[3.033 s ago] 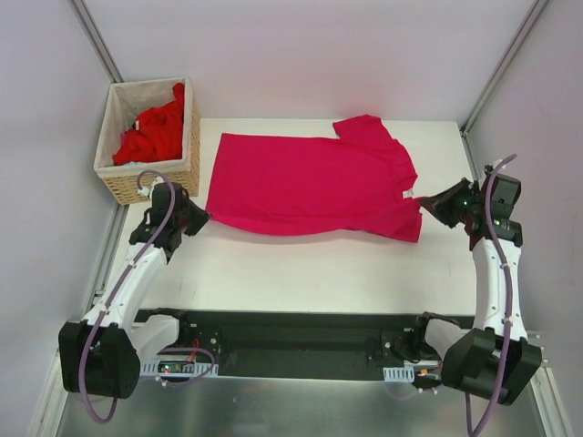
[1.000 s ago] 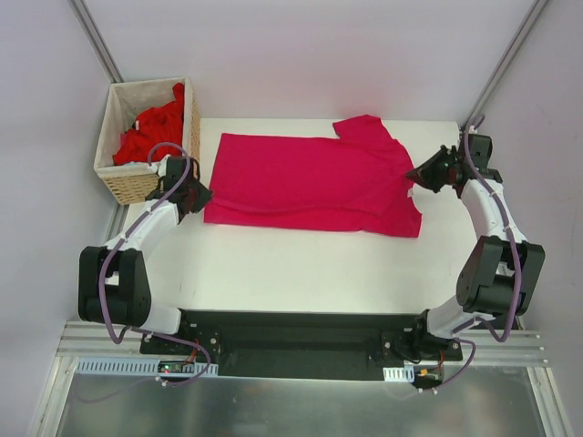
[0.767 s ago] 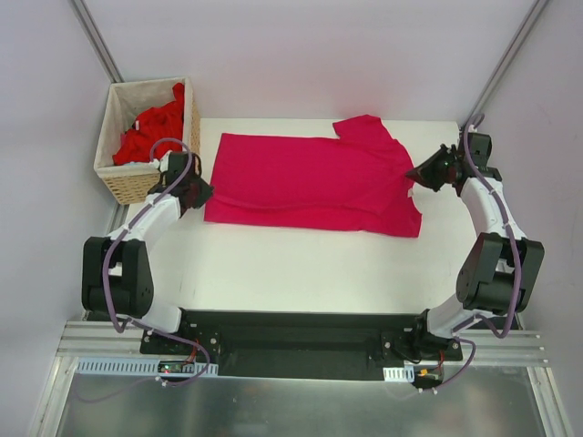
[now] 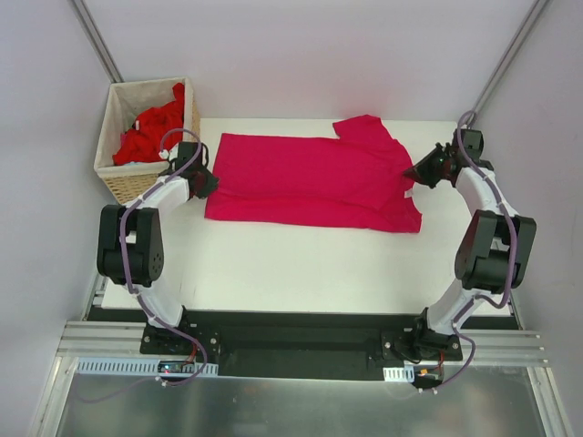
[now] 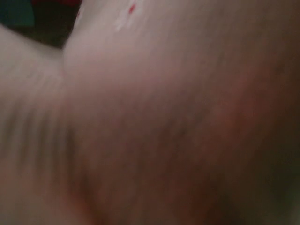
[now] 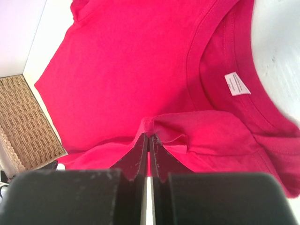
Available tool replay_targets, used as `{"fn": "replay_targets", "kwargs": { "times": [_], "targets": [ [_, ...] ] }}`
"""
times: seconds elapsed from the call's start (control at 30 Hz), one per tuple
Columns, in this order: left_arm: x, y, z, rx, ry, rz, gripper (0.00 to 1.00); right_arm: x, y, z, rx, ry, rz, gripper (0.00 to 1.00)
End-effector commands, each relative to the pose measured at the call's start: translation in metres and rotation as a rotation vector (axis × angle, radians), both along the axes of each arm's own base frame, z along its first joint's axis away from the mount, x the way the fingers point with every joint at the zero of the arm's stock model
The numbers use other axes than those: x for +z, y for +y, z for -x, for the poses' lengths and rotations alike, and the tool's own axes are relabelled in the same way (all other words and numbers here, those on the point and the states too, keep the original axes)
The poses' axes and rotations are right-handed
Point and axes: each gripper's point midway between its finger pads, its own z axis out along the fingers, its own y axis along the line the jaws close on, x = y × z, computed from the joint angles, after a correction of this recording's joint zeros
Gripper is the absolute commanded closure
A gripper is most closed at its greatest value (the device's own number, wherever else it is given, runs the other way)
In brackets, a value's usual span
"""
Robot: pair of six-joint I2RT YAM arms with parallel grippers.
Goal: Fold and stack the t-shirts
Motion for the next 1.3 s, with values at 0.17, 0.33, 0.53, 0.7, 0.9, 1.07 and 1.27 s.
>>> {"fn": "replay_targets", "kwargs": {
  "times": [0.17, 0.33, 0.53, 0.7, 0.9, 1.07, 1.27],
  "targets": [
    [-0.005, 0.007, -0.024, -0.002, -0.007, -0.025, 0.86, 0.001, 0.01, -0.044, 0.021, -0.054, 0.016, 0.99],
    [-0.012, 0.008, -0.038, -0.009, 0.003, -0.033, 0.23, -0.026, 0.014, -0.058, 0.029, 0.005, 0.028, 0.65],
    [-0.014, 0.01, -0.046, -0.009, 0.0, -0.045, 0.01, -0.026, 0.008, -0.072, 0.028, -0.022, 0.081, 0.04],
    [0.02, -0.003, -0.041, -0.053, -0.068, 0.002, 0.01, 0.021, 0.014, -0.043, 0.042, -0.124, 0.171, 0.04],
    [0.03, -0.017, 0.016, -0.091, -0.067, 0.076, 0.01, 0.036, 0.046, 0.035, 0.102, -0.115, 0.227, 0.04],
    [0.001, -0.019, 0.055, -0.127, 0.009, 0.078, 0.01, -0.02, 0.045, 0.082, 0.135, 0.005, 0.266, 0.04],
    [0.008, -0.033, 0.042, -0.19, -0.064, 0.124, 0.01, -0.047, 0.04, 0.093, 0.121, 0.038, 0.267, 0.04]
  ]
}}
